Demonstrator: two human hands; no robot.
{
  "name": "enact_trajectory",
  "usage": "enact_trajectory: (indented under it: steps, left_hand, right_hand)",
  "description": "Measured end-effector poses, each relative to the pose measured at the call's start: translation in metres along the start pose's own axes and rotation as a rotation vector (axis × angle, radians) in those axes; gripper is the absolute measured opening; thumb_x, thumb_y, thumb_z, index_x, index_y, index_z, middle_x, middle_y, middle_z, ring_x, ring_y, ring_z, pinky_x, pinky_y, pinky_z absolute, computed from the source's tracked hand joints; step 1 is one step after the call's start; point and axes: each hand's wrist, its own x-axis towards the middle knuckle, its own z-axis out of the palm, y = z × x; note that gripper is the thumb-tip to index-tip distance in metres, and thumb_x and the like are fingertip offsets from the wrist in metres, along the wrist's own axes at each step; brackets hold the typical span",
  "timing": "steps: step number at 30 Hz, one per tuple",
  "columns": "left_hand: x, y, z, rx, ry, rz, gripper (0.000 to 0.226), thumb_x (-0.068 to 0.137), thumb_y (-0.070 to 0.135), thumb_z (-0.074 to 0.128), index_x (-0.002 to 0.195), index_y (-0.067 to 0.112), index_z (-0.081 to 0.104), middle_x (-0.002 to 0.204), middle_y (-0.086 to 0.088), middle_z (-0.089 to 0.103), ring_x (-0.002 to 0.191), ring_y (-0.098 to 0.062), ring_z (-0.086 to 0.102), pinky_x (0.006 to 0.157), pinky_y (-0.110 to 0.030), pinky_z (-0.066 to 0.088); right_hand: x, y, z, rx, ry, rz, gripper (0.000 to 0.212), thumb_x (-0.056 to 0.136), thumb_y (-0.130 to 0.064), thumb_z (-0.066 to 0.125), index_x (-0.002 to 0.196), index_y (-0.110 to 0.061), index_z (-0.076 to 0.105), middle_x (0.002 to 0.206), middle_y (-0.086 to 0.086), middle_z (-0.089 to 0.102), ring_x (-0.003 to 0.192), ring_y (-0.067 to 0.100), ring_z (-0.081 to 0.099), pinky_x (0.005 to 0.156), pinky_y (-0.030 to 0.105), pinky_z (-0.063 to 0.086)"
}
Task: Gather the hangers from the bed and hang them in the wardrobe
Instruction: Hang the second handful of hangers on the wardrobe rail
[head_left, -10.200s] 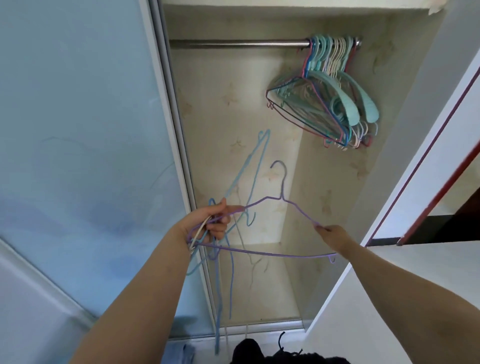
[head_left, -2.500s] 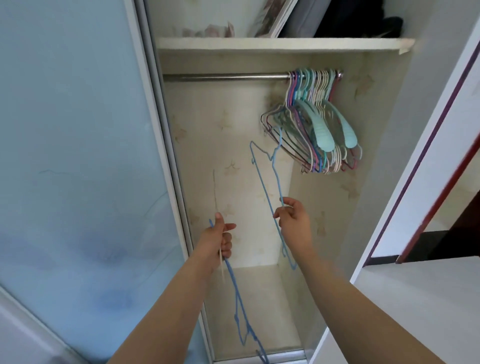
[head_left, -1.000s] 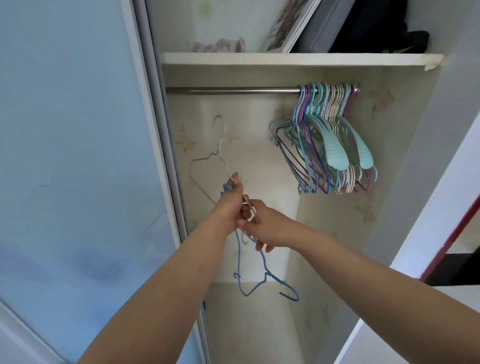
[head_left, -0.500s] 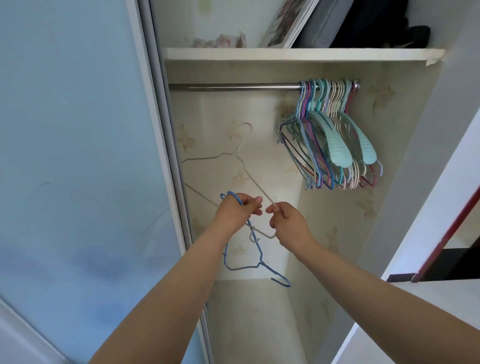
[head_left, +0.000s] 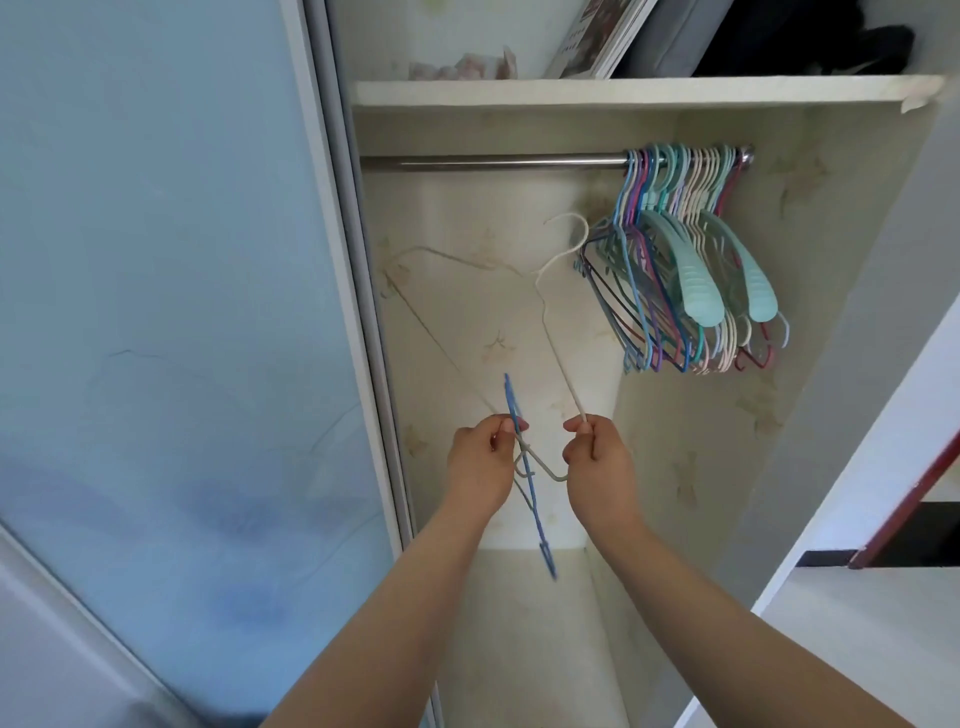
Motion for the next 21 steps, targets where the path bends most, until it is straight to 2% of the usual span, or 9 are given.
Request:
enact_trajectory:
  steps: [3, 5, 7, 10, 13, 14, 16, 18, 21]
  left_hand:
    - [-0.002, 0.001, 0.003, -0.178, -0.117, -0.144, 0.029, 0.104, 0.024, 0.032, 0.087, 0.019, 0.055, 0.091, 0.000, 0.058, 0.078, -0.012, 0.053, 0.066, -0.016, 0.041]
    - [-0.005, 0.004, 0.006, -0.339, -0.190, -0.206, 0.029, 0.105, 0.027, 0.028, 0.086, 0.019, 0.049, 0.089, -0.002, 0.062, 0.085, -0.017, 0.062, 0.078, -0.025, 0.048]
    - [-0.009, 0.007, 0.008, -0.424, -0.201, -0.192, 0.026, 0.104, 0.027, 0.028, 0.089, 0.017, 0.047, 0.081, -0.007, 0.058, 0.069, -0.017, 0.062, 0.079, -0.034, 0.052]
    - [-0.015, 0.007, 0.013, -0.290, -0.186, -0.094, 0.025, 0.103, 0.040, 0.027, 0.122, 0.033, 0.042, 0.079, 0.000, 0.046, 0.059, -0.010, 0.048, 0.067, -0.033, 0.047]
    - [-0.015, -0.001, 0.018, -0.237, -0.139, -0.040, 0.052, 0.100, 0.047, 0.028, 0.147, 0.043, 0.006, 0.069, 0.004, 0.046, 0.059, -0.021, 0.045, 0.067, -0.030, 0.039]
    - [-0.012, -0.005, 0.019, -0.209, -0.111, -0.047, 0.056, 0.100, 0.048, 0.030, 0.149, 0.040, 0.004, 0.068, -0.001, 0.044, 0.062, -0.023, 0.043, 0.068, -0.031, 0.039]
    - [-0.006, -0.011, 0.019, -0.134, -0.080, -0.087, 0.050, 0.098, 0.050, 0.034, 0.143, 0.029, 0.030, 0.077, -0.008, 0.046, 0.074, -0.023, 0.048, 0.072, -0.032, 0.042]
    - [-0.004, -0.013, 0.017, -0.148, -0.086, -0.092, 0.038, 0.100, 0.044, 0.035, 0.119, 0.021, 0.059, 0.080, -0.011, 0.051, 0.074, -0.027, 0.050, 0.072, -0.034, 0.042]
    - [-0.007, -0.008, 0.014, -0.310, -0.145, -0.105, 0.030, 0.104, 0.028, 0.032, 0.108, 0.025, 0.061, 0.065, 0.002, 0.038, 0.053, -0.011, 0.036, 0.056, -0.025, 0.039]
  right_hand:
    - [-0.006, -0.002, 0.002, -0.013, -0.043, -0.058, 0.022, 0.102, -0.019, 0.032, 0.098, -0.020, 0.053, 0.066, -0.001, 0.052, 0.058, 0.011, 0.046, 0.051, 0.013, 0.036]
    - [-0.007, -0.003, 0.002, -0.017, -0.048, -0.067, 0.022, 0.102, -0.021, 0.032, 0.099, -0.021, 0.054, 0.066, 0.001, 0.053, 0.058, 0.013, 0.047, 0.052, 0.014, 0.037]
    - [-0.004, -0.004, 0.000, 0.020, -0.041, -0.049, 0.023, 0.102, -0.020, 0.032, 0.101, -0.020, 0.055, 0.066, 0.001, 0.052, 0.059, 0.012, 0.047, 0.052, 0.012, 0.037]
    - [0.002, -0.008, -0.005, 0.038, -0.021, -0.043, 0.023, 0.102, -0.019, 0.033, 0.102, -0.020, 0.056, 0.068, -0.002, 0.054, 0.061, 0.008, 0.049, 0.055, 0.014, 0.039]
    - [0.018, -0.015, -0.016, 0.067, 0.023, -0.070, 0.024, 0.102, -0.019, 0.033, 0.103, -0.019, 0.057, 0.066, -0.003, 0.053, 0.056, 0.010, 0.048, 0.055, 0.025, 0.043]
    - [0.027, -0.018, -0.022, 0.063, 0.039, -0.081, 0.024, 0.102, -0.018, 0.033, 0.104, -0.017, 0.057, 0.064, -0.002, 0.051, 0.052, 0.010, 0.045, 0.051, 0.025, 0.041]
    - [0.047, -0.026, -0.036, -0.010, 0.055, -0.128, 0.025, 0.101, -0.016, 0.034, 0.103, -0.018, 0.058, 0.063, -0.002, 0.051, 0.052, 0.012, 0.044, 0.052, 0.024, 0.037]
    - [0.066, -0.034, -0.050, -0.151, 0.073, -0.223, 0.025, 0.100, -0.014, 0.035, 0.091, -0.020, 0.058, 0.065, -0.002, 0.050, 0.057, 0.016, 0.045, 0.059, 0.027, 0.035]
    - [0.093, -0.049, -0.064, -0.370, 0.177, -0.338, 0.027, 0.100, -0.016, 0.037, 0.076, -0.008, 0.048, 0.060, 0.009, 0.048, 0.057, 0.028, 0.043, 0.055, 0.031, 0.030]
